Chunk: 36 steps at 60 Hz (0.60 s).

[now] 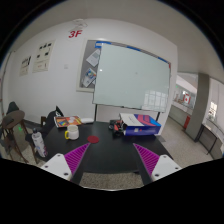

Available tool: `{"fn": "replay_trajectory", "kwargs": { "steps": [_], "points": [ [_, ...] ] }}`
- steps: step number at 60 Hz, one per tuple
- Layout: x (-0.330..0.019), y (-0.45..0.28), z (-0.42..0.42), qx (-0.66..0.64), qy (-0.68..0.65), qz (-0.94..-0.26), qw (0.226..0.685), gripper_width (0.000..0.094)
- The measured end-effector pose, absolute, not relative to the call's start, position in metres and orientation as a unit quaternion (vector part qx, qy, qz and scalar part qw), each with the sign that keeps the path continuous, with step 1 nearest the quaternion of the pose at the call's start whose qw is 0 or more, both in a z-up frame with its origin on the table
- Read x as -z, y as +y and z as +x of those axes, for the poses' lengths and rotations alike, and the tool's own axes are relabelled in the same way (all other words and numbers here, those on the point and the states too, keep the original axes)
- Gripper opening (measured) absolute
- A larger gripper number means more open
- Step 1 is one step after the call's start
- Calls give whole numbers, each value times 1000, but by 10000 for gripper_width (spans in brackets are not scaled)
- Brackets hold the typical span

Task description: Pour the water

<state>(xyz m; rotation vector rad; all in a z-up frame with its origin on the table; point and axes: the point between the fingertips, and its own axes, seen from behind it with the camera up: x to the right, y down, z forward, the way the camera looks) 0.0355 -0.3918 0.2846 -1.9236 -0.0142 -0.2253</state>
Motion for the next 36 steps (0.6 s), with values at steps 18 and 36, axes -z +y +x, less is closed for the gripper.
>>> {"fn": "replay_trajectory", "kwargs": {
  "steps": [18, 36],
  "points": [
    [-202, -417, -5, 118, 5, -841, 527, 842],
    [-77, -440, -174, 66, 18, -878, 473, 844]
  ]
}}
